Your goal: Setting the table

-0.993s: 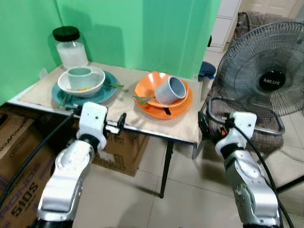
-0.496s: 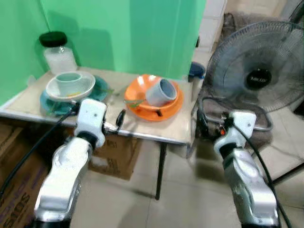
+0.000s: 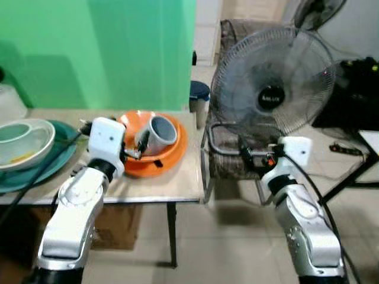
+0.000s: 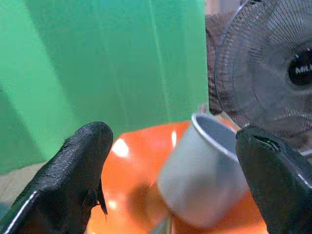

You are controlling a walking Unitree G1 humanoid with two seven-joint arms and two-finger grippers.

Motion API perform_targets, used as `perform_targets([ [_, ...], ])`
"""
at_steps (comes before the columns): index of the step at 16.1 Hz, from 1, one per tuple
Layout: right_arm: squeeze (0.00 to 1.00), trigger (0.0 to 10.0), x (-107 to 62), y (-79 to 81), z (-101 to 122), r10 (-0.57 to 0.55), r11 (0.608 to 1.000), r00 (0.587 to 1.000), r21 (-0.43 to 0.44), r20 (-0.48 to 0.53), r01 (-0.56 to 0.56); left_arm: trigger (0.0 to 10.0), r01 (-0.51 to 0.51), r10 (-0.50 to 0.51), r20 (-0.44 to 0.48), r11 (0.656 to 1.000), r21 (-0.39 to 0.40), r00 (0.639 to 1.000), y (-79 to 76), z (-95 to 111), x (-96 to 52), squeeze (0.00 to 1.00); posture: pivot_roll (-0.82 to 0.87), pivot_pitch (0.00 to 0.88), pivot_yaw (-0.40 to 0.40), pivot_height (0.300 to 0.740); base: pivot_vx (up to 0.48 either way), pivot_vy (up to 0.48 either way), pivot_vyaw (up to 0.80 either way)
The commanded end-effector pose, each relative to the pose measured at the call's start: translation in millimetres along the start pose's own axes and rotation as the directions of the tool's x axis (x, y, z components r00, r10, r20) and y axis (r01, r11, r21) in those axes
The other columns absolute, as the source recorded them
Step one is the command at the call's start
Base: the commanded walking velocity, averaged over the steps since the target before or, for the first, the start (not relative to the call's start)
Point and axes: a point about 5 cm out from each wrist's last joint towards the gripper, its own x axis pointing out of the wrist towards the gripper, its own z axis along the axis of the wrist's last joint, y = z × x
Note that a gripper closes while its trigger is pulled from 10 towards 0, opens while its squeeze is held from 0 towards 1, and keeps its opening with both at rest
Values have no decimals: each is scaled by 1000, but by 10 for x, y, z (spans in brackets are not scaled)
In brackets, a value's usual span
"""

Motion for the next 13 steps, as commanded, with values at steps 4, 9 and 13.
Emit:
perform_targets([
  [4, 0, 10000, -8, -67, 91, 60, 998, 997, 22, 44, -61, 10000, 6, -6, 46, 1000, -3, 999, -55, 99, -25, 294, 101, 0, -28, 740, 83, 0, 200],
  [9, 0, 10000, 17, 10, 92, 131, 991, 991, -29, 34, -130, 10000, -43, 42, 42, 999, 33, 998, -5, 110, -31, 318, 108, 0, -32, 740, 0, -360, 410],
  [13, 0, 10000, 52, 51, 76, 142, 990, 989, 5, 28, -142, 10000, -62, 62, -10, 998, -11, 998, 42, 66, -5, 306, 110, 0, -27, 740, 0, 120, 400],
])
